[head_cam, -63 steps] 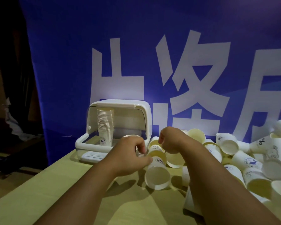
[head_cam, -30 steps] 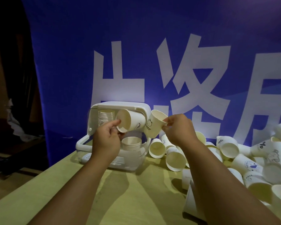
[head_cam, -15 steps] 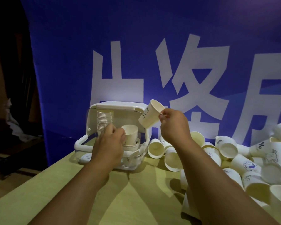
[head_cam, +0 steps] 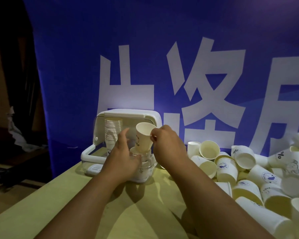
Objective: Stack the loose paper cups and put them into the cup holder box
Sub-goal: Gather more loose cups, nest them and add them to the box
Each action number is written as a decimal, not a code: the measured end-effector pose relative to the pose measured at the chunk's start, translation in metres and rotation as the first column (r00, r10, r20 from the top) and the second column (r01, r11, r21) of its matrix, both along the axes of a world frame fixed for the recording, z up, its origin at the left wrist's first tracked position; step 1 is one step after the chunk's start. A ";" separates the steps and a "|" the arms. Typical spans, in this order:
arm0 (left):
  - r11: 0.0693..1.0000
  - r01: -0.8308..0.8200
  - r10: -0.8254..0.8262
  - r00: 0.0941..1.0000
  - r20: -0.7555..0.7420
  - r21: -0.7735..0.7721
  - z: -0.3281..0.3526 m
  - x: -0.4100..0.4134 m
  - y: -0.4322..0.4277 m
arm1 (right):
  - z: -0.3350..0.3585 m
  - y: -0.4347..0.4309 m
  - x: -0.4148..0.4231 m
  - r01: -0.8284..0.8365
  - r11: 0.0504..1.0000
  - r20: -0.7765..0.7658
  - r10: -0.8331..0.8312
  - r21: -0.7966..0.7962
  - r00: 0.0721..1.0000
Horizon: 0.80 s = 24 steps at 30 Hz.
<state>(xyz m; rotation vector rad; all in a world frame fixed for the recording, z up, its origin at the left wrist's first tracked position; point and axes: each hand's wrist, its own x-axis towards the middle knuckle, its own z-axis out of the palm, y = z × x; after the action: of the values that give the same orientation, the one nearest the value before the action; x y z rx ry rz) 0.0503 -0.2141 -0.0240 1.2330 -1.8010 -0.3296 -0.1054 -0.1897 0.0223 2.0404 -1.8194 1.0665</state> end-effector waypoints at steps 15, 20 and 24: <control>0.994 -0.085 0.100 0.962 0.254 -0.068 -0.008 -0.007 -0.001 | -0.021 -0.006 0.008 -0.019 0.912 -0.152 0.089 0.411 0.984; 0.976 -0.136 0.182 0.938 0.294 -0.171 -0.005 -0.012 0.005 | -0.001 -0.002 -0.015 -0.057 0.924 0.069 0.033 0.379 0.997; 0.952 -0.055 0.185 0.887 0.423 -0.301 -0.002 -0.035 0.018 | 0.015 0.007 -0.054 0.150 0.890 -0.056 -0.139 0.431 0.989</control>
<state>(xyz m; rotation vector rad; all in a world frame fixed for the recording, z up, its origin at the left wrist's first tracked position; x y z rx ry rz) 0.0155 -0.1962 -0.0255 1.2768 -2.0539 0.3054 -0.1595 -0.1831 0.0370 2.0796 -2.3225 0.6304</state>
